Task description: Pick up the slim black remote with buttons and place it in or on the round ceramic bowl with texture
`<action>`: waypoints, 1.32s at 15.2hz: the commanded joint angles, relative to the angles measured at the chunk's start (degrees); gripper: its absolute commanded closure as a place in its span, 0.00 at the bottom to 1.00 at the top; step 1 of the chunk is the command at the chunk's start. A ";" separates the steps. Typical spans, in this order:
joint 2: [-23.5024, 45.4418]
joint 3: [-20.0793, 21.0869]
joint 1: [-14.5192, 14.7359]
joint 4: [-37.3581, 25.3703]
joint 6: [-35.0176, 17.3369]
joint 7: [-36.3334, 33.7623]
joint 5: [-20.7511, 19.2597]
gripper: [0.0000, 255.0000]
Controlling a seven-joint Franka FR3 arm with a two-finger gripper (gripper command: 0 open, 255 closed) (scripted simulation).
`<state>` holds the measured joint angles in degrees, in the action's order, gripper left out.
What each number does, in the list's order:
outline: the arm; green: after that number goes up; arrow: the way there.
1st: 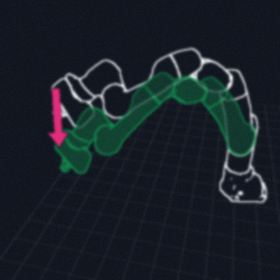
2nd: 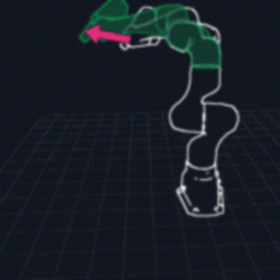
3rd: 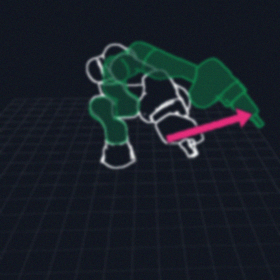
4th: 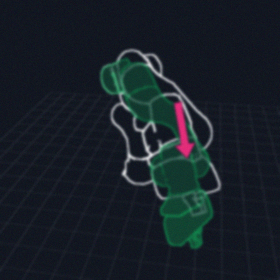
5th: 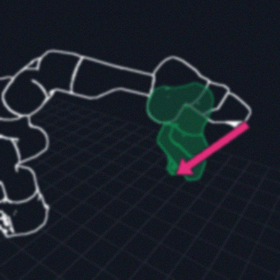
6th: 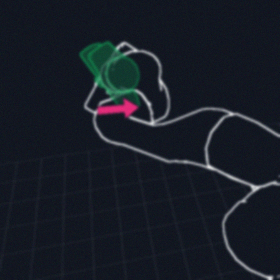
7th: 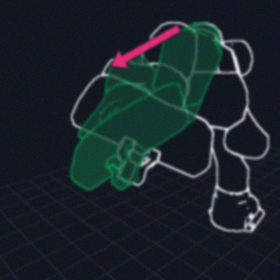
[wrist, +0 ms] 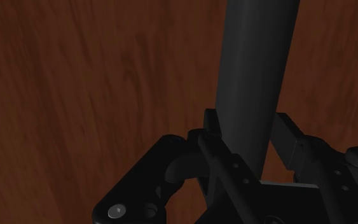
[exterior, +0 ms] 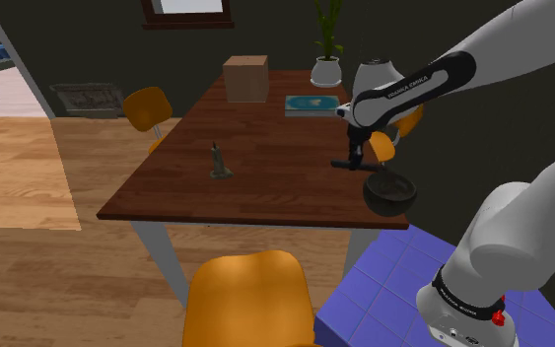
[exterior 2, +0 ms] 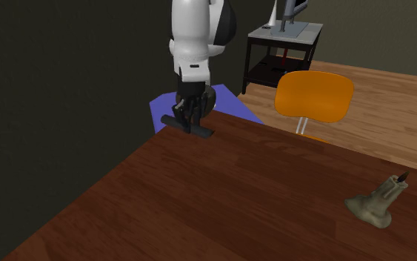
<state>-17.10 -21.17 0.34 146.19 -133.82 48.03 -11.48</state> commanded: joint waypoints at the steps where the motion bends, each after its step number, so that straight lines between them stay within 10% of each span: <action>1: -0.78 0.21 0.01 -0.94 1.73 -0.02 0.01 1.00; 20: -7.15 2.37 0.09 -10.79 17.86 0.03 0.36 1.00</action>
<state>-24.11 -19.00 0.33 136.14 -116.87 48.15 -11.22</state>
